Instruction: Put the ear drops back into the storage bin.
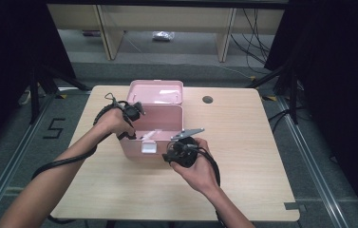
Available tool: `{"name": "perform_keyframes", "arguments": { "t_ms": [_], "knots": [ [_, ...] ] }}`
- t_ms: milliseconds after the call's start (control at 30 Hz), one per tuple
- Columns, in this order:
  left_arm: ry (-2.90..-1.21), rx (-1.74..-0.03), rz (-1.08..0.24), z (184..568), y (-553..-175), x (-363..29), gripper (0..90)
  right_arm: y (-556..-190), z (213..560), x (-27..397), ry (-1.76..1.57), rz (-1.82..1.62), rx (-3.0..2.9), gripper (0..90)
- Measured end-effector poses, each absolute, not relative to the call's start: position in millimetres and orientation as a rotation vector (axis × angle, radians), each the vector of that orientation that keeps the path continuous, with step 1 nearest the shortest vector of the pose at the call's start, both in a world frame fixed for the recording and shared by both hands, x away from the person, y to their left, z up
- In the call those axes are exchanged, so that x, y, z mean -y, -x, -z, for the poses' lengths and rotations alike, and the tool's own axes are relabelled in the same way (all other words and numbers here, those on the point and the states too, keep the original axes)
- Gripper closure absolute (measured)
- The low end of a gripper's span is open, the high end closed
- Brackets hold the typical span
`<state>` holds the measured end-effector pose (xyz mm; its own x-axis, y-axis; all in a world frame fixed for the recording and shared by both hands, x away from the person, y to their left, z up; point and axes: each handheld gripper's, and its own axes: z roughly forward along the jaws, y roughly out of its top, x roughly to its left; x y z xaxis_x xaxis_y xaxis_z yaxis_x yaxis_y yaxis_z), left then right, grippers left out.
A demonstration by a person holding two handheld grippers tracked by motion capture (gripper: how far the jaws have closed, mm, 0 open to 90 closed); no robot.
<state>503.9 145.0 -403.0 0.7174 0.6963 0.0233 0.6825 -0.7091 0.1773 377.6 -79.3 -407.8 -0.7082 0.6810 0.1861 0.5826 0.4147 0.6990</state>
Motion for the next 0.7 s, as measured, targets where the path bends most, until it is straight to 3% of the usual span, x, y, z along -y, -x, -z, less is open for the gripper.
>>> {"name": "perform_keyframes", "arguments": {
  "t_ms": [400, 700],
  "knots": [
    [-2.746, -1.087, -0.156, 395, -502, -147, 64.9, -377, 407, 79, -1.135, -1.177, -2.532, 73.8],
    [-2.572, -1.068, -0.232, 372, -486, -159, 61.0, -380, 397, 86, -1.187, -1.213, -2.481, 73.1]
  ]
}}
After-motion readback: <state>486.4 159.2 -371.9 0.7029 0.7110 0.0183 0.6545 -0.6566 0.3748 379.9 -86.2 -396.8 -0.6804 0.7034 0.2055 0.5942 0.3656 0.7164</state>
